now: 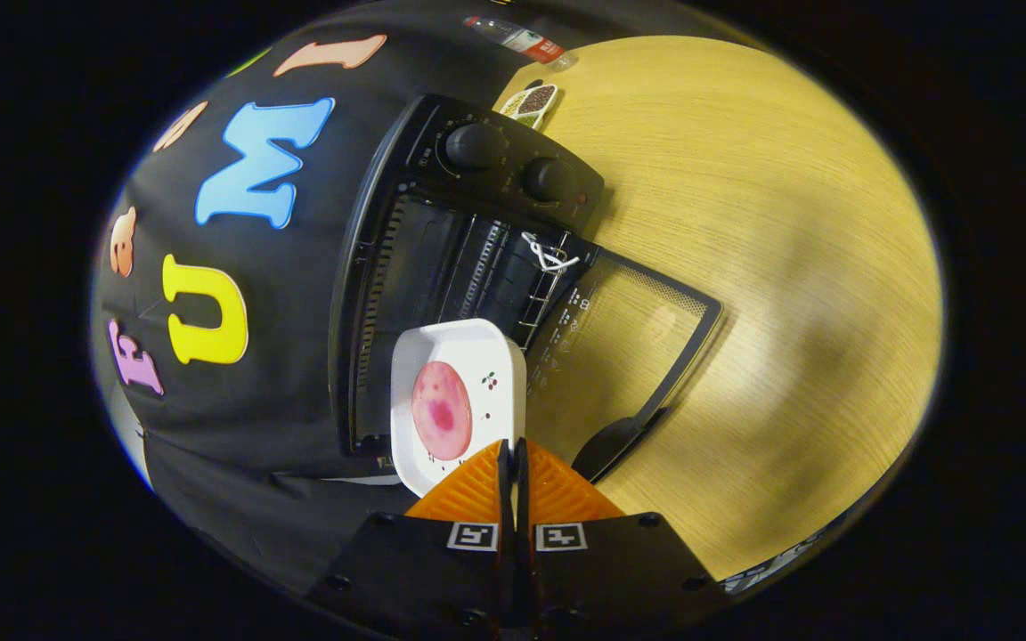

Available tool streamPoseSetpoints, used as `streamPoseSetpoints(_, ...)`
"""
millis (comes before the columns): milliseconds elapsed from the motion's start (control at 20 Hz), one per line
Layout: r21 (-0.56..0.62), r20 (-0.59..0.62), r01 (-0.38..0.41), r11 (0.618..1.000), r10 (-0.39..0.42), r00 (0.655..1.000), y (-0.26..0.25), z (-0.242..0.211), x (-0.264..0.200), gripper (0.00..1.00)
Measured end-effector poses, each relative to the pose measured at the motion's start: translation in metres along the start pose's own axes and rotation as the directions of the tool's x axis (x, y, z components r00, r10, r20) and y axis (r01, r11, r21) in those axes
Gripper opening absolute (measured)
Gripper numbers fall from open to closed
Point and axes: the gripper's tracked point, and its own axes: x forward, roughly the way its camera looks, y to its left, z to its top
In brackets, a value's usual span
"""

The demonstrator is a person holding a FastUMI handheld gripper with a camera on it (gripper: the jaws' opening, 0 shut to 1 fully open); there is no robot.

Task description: Open the toaster oven, put the food inside, and close the toaster oven door.

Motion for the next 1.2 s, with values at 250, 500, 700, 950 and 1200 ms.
streamPoseSetpoints(250, 0.103, 0.069, 0.000, 0.995, -0.007, 0.998, 0.012, 0.011, 0.027, 0.01)
streamPoseSetpoints(500, 0.179, 0.145, -0.017, 0.984, -0.009, 0.989, 0.024, 0.022, 0.047, 0.02)
streamPoseSetpoints(700, 0.242, 0.208, -0.031, 0.970, -0.020, 0.978, 0.027, 0.033, 0.061, 0.02)
streamPoseSetpoints(950, 0.278, 0.243, -0.043, 0.960, -0.027, 0.970, 0.037, 0.034, 0.080, 0.02)
streamPoseSetpoints(1200, 0.286, 0.296, -0.047, 0.957, -0.042, 0.954, 0.040, 0.043, 0.089, 0.03)
